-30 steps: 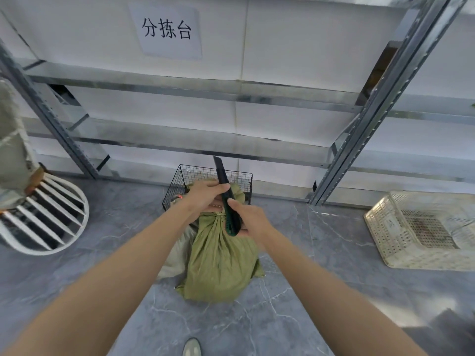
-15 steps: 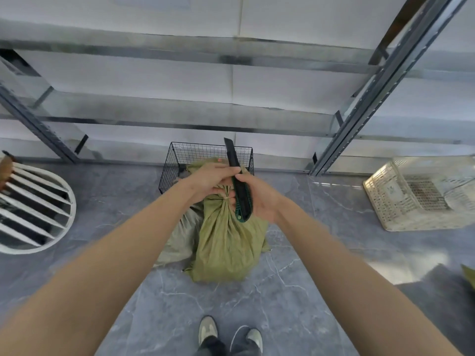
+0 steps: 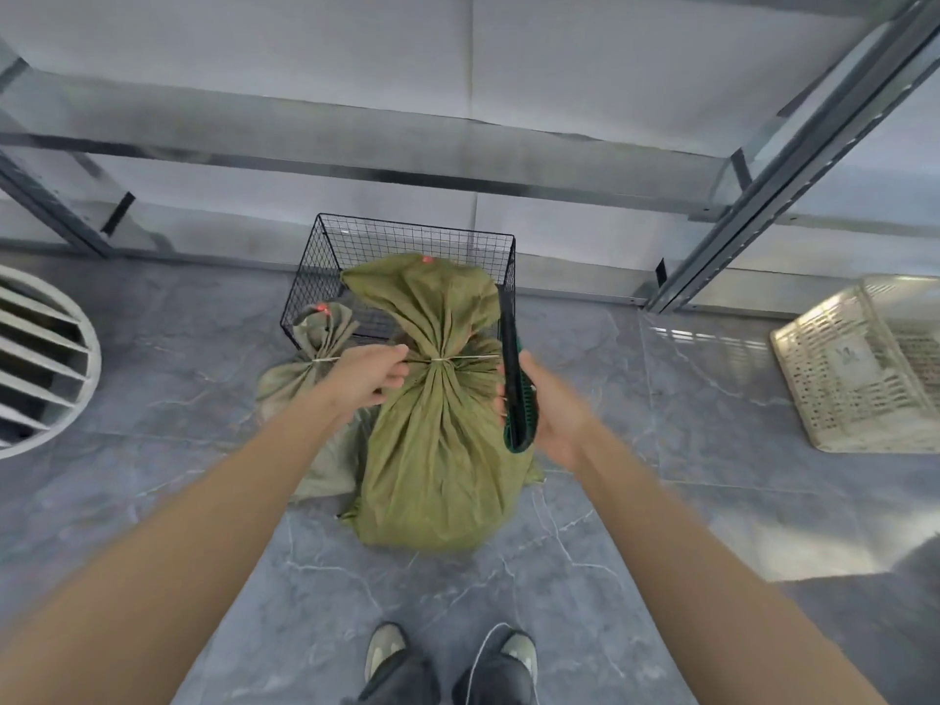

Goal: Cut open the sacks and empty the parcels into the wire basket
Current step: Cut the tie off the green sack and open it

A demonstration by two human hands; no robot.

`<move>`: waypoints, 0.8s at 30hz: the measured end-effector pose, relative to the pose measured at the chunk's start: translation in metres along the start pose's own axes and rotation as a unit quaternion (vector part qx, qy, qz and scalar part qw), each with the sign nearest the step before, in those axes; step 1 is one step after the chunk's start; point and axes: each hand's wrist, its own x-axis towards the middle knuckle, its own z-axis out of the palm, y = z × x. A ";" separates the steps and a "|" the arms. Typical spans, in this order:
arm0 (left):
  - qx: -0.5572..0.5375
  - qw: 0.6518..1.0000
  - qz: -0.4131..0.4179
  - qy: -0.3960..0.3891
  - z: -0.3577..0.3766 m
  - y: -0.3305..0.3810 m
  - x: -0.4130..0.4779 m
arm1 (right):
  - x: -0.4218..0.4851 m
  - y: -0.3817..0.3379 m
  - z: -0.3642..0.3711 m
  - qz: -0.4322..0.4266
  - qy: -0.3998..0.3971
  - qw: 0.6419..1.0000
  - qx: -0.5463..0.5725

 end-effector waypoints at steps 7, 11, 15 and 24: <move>0.031 0.996 0.070 0.048 0.036 -0.059 0.111 | 0.099 0.050 -0.028 -0.044 0.005 0.998 -0.033; -0.014 0.993 0.102 0.051 0.047 -0.078 0.166 | 0.146 0.077 -0.035 -0.100 -0.002 0.993 -0.059; -0.040 0.989 0.137 0.036 0.054 -0.089 0.207 | 0.179 0.092 -0.040 -0.181 0.003 0.979 -0.092; 0.046 0.980 0.174 0.080 0.062 -0.084 0.233 | 0.218 0.115 -0.049 -0.330 -0.030 0.925 -0.188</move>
